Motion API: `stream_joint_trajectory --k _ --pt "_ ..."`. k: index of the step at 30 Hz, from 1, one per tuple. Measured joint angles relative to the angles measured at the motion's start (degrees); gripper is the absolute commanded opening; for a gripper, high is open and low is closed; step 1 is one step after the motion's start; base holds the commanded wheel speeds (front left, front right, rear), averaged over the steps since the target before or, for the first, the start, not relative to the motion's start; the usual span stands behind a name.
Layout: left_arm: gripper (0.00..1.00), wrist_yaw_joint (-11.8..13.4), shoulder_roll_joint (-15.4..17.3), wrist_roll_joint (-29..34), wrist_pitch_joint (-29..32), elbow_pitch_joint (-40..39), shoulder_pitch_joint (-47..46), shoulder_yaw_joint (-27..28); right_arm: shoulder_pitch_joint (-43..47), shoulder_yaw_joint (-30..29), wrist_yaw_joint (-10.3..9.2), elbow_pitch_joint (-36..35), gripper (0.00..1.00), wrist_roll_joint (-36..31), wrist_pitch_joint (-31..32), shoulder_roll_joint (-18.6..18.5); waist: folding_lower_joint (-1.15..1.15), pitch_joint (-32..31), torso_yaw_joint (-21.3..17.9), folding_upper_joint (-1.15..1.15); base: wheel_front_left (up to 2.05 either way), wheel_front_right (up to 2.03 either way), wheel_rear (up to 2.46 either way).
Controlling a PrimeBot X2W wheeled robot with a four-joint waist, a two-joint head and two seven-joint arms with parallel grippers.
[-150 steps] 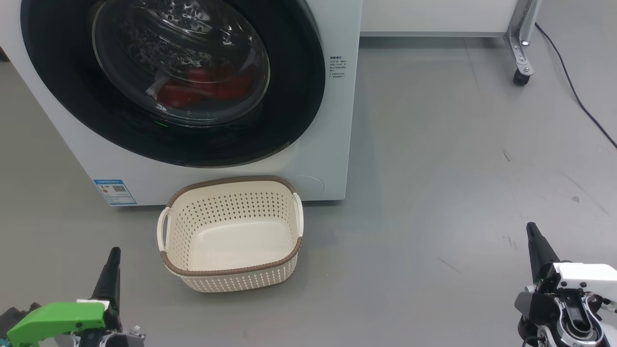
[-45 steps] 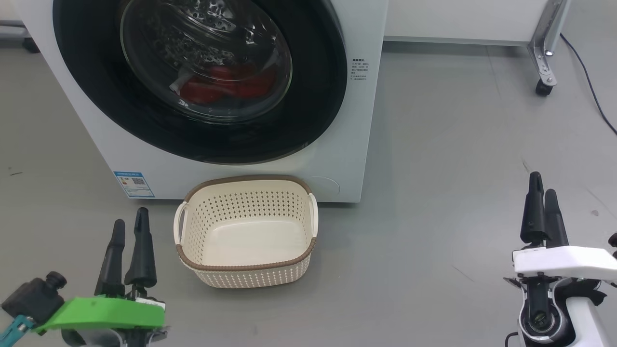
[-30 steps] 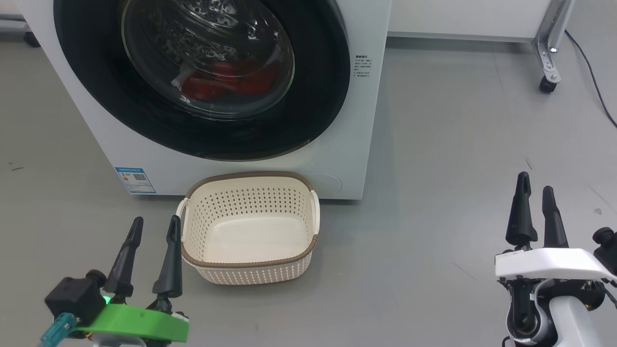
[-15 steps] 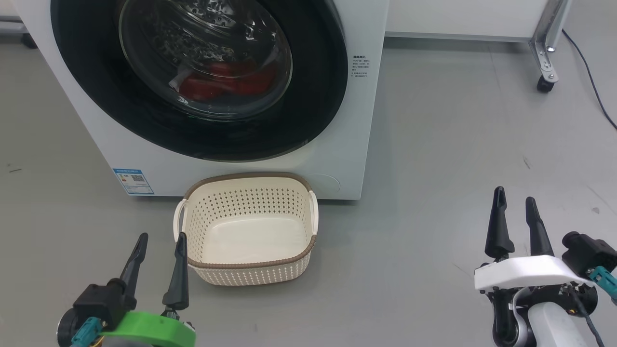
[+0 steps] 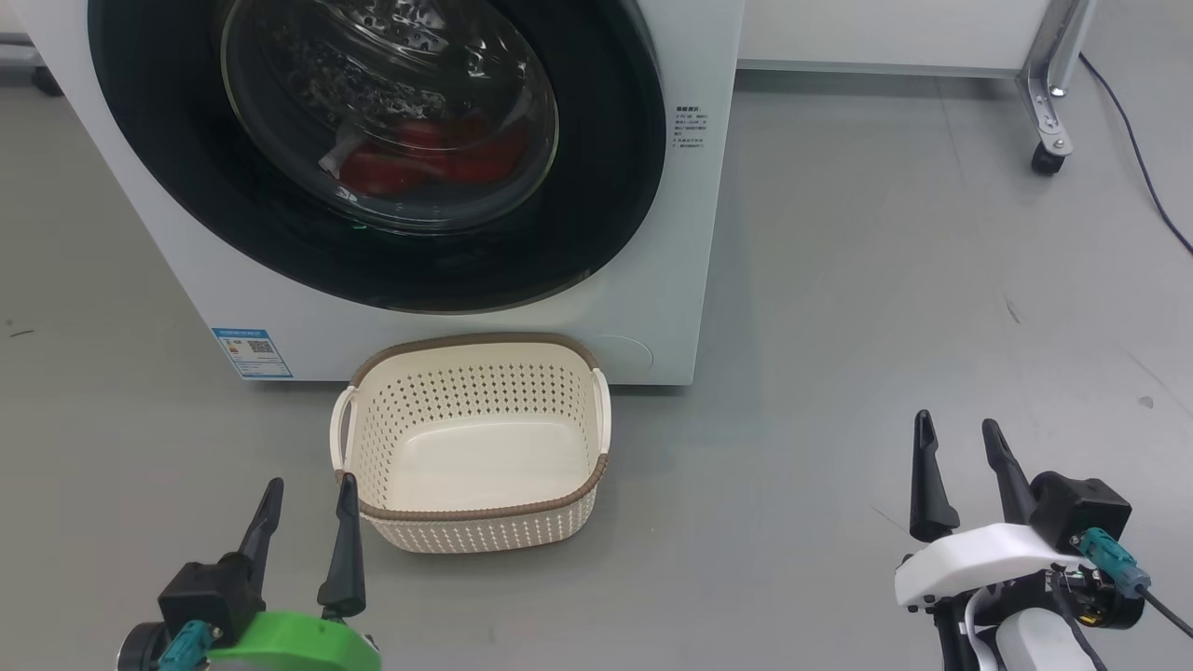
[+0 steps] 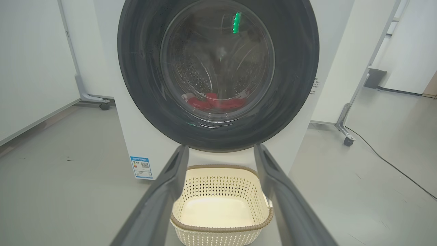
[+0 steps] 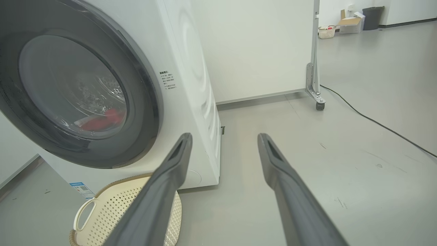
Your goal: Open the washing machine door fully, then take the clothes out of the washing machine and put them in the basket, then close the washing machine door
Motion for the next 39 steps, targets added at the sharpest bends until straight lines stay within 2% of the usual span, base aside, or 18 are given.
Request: stream_joint_trajectory --k 15,39 --pt "1.0 0.45 -0.1 2.88 0.01 4.22 0.02 -0.47 -0.86 1.51 -0.71 3.32 1.0 -1.83 0.01 -0.05 0.0 -0.04 -0.24 0.0 0.0 0.0 0.0" --pt "1.0 0.75 -0.68 4.5 0.01 6.23 -0.01 0.04 -2.02 2.15 -0.66 5.79 1.0 -2.24 0.01 0.59 0.0 -0.68 0.18 0.0 0.0 0.0 0.0"
